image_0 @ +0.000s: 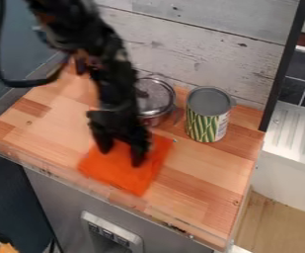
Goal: Move the orange napkin to the lower left edge of the table
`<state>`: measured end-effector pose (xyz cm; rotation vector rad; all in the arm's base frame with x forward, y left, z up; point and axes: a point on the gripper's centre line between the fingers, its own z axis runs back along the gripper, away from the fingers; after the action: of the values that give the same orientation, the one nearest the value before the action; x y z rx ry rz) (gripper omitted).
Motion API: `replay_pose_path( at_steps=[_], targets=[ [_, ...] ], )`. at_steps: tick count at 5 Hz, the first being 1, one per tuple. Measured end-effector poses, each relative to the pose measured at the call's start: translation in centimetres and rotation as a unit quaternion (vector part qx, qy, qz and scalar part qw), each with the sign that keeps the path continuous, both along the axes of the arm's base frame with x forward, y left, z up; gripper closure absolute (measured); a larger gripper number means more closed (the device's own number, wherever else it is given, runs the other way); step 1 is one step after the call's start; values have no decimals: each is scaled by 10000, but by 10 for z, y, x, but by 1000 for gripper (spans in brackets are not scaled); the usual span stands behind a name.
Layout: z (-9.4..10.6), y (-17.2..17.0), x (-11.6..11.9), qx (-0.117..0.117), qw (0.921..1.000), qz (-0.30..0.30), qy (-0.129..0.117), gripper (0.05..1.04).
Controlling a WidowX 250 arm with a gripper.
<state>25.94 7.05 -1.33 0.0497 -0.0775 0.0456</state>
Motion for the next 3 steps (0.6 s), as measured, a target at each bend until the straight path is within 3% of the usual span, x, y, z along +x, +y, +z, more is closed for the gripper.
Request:
replay_pose_path(
  at_steps=[1, 3],
  targets=[
    [2, 30, -11, -28, 9999, 11, 99, 83],
    [2, 88, -7, 76, 9997, -177, 136, 83]
  ],
)
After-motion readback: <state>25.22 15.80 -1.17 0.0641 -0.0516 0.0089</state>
